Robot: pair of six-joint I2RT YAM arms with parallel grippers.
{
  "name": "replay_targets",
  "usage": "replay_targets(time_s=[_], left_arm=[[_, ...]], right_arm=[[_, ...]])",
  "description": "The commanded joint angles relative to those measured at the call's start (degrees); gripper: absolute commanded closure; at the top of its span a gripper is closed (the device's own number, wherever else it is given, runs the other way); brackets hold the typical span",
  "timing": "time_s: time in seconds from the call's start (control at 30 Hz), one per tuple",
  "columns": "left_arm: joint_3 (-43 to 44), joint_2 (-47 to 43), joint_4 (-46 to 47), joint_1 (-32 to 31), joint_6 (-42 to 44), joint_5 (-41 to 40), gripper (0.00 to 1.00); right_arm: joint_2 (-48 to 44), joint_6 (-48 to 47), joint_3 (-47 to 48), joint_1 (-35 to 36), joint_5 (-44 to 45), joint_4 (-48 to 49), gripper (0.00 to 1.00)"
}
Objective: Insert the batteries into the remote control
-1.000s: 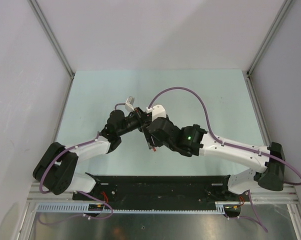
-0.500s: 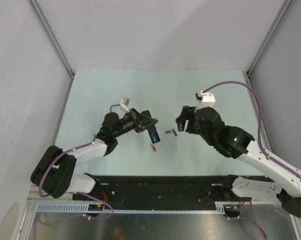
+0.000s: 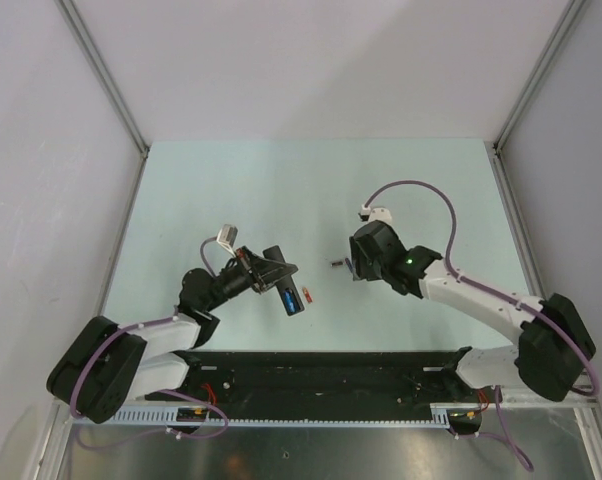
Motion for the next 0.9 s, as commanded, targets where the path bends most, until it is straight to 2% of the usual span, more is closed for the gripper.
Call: replay_targets(time_s=[0.0,0.1,0.17,0.3,0.63,0.87], left_arm=[[-0.49,0.04,14.47,0.40,-3.70,2.28,1.00],[0.39,-0.14,14.74,0.40,-4.05,4.22,1.00],[0.30,-0.49,14.74,0.40,-4.05,4.22,1.00],[-0.75,-1.28,14.74,0.66,-3.88,4.05,1.00],[-1.11,-1.28,14.74,0.92,-3.00,4.40,1.00],[-1.19,-0.84,14.74,1.10,-3.17,5.01,1.00]], right_arm=[[4.12,-4.63,0.72,0.15,-3.00,7.37,0.44],[8.42,-8.59,0.72,0.33,-4.42,10.80,0.46],[10.45,-8.77,1.24,-0.10,-2.31,10.81,0.47],[15.02,-9.21,1.86,-1.42,-3.54,12.13,0.48],[20.91,-11.84,5.81,-1.86,-3.09,13.80,0.54],[24.87,-12.11,7.84,-2.39,-1.34,11.61,0.61]])
